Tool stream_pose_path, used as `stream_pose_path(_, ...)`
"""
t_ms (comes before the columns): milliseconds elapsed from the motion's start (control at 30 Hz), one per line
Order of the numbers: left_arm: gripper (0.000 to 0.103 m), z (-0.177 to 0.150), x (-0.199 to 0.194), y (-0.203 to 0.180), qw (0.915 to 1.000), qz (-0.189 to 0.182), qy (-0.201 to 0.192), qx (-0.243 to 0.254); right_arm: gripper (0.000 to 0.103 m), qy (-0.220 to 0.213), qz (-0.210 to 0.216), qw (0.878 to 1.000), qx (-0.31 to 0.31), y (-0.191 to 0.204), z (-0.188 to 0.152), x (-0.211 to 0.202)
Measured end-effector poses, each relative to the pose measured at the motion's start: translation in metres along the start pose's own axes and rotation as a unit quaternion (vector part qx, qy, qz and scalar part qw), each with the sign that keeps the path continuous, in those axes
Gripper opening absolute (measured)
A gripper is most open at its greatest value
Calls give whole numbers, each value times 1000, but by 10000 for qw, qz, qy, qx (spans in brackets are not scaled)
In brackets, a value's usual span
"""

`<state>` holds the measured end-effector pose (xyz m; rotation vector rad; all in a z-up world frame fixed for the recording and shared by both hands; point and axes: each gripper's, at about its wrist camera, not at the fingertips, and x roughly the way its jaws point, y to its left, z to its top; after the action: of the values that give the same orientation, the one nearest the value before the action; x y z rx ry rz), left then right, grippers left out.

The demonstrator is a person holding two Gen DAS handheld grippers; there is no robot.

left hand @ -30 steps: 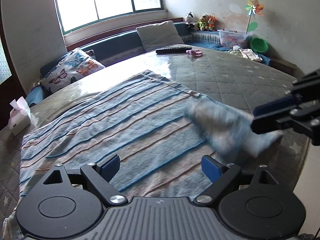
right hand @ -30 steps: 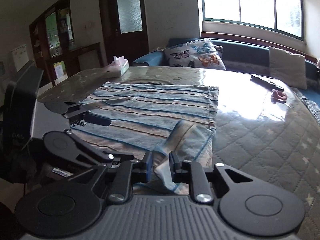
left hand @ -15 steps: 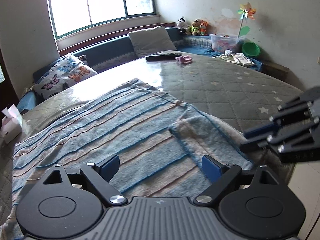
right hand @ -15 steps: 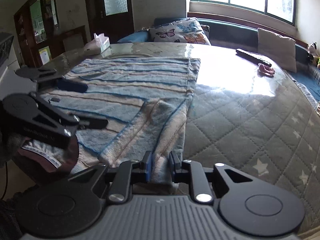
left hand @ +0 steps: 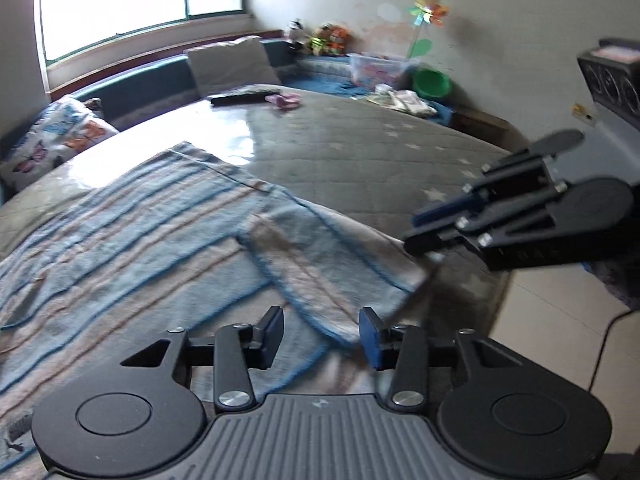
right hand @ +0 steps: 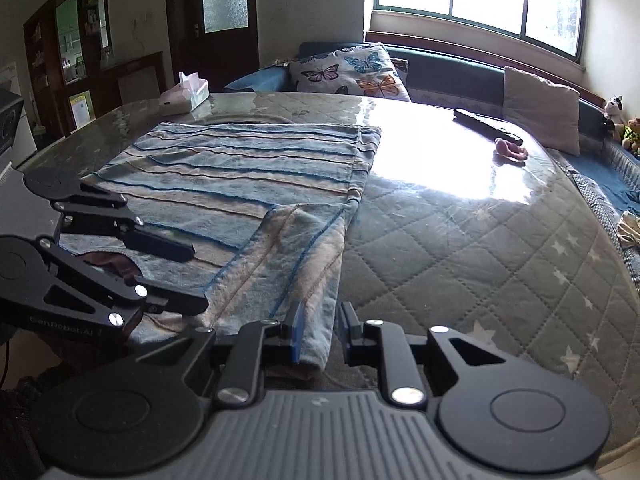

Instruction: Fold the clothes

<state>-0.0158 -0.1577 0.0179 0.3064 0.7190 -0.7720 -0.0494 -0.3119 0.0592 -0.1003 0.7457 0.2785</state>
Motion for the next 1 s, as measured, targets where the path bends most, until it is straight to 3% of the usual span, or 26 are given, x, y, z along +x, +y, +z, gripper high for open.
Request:
stream_pose_path(67,26,-2,3,-4,9999,-86,80,33,18,-25,-22,10000,39,-1,-2,-4)
stream_pose_path(233,7,-2,4,-3,9998,-90,96,-123,18,-42,-52,9999,134,-5,-5,-8)
stream_pose_path(600,10,-1,-5,7,9995,244,179,-17,18,170,-79,9997,-124,4,-12,9)
stream_pose_path(767,13,7,-15,4,9991,412,-100,80,19,12,-106,9996,-261,6,-2,1)
stream_pose_path(1000,14,10,-13,9,9988,463,-143,11,17,-4,233,9983,-540,14,11,17)
